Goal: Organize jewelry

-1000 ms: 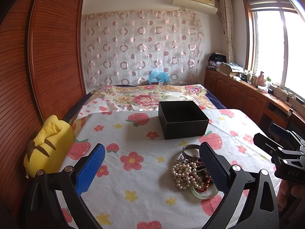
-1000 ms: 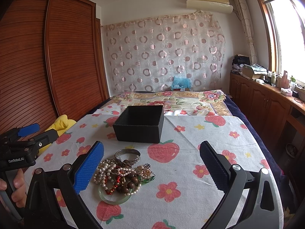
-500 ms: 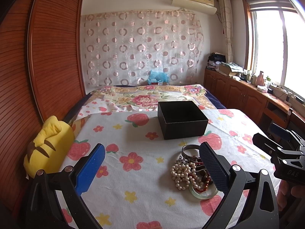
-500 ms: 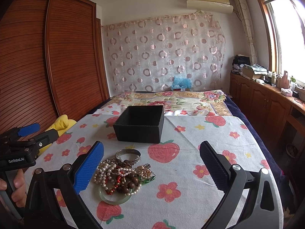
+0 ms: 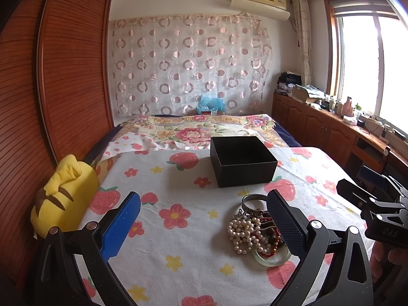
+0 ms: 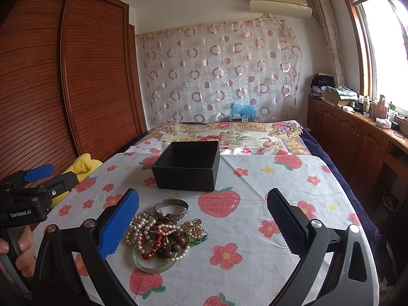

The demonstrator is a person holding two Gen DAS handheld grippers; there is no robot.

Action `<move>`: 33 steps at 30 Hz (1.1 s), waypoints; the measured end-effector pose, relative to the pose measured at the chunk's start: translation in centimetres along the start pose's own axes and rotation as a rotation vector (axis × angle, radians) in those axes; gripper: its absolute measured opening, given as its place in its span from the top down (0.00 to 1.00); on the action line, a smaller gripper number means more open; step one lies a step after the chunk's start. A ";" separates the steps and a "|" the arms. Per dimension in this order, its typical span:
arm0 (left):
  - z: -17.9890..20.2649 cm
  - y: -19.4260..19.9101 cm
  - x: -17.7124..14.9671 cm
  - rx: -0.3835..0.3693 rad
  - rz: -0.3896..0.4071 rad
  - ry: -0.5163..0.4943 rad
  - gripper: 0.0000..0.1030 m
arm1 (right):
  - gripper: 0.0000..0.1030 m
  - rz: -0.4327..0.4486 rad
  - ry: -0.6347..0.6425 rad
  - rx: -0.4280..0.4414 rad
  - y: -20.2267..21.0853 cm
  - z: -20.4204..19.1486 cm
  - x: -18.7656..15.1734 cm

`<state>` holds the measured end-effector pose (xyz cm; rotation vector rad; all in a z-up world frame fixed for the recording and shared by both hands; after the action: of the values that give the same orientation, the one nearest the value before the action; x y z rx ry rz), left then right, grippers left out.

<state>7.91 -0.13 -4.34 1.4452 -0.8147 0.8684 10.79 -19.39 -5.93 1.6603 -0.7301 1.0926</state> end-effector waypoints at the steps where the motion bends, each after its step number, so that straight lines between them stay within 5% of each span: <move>1: 0.0 0.0 0.0 0.000 0.000 0.000 0.07 | 0.02 0.000 0.000 0.000 0.0 0.0 0.0; 20: 0.7 -2.1 -0.9 -0.015 -0.046 -0.009 0.07 | 0.02 -0.034 -0.004 0.008 -0.8 0.6 -1.2; 33: 1.4 -6.2 -2.6 -0.118 -0.168 -0.049 0.07 | 0.07 -0.118 0.011 0.025 -2.5 1.3 -4.4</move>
<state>12.19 -1.21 -9.59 1.4127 -0.7563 0.6496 11.53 -19.91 -11.11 1.6953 -0.6059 1.0301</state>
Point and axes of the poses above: each gripper's, at about its wrist camera, not at the fingertips, and y roughly against the way its jaws point, z to its right, x to its top, the point moved 9 cm from there along -y, roughly the way its jaws point, and after that the axes turned 3 degrees about x, right-handed, at the moved point
